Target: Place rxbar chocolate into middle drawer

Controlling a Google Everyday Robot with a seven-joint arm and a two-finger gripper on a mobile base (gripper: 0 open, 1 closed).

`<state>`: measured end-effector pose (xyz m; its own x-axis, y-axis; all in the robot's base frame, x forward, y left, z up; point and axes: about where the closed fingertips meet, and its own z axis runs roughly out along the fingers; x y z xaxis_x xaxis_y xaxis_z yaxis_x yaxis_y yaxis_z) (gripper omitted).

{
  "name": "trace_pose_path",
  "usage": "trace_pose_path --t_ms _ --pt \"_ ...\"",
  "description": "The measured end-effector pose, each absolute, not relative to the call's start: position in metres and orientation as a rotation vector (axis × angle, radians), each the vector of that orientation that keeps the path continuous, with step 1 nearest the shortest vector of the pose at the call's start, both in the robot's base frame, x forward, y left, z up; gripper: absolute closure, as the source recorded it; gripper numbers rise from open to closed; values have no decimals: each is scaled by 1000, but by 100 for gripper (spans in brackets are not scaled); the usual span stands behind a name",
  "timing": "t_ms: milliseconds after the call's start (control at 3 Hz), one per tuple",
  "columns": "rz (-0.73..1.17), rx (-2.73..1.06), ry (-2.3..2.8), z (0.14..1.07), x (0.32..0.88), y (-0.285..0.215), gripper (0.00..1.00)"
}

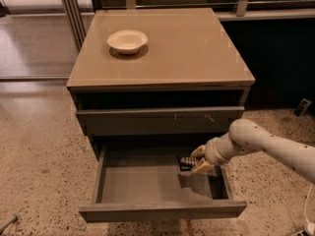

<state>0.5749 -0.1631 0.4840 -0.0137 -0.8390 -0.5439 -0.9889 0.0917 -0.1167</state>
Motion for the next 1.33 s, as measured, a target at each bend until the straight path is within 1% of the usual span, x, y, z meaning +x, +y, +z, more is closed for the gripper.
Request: trace_pose_path --t_ms 333,667,1333 --pt "385 -1822 1865 451 576 -175 100" --pt "399 -1828 1844 425 579 -178 100" --pt "460 -1842 1829 391 587 -165 100"
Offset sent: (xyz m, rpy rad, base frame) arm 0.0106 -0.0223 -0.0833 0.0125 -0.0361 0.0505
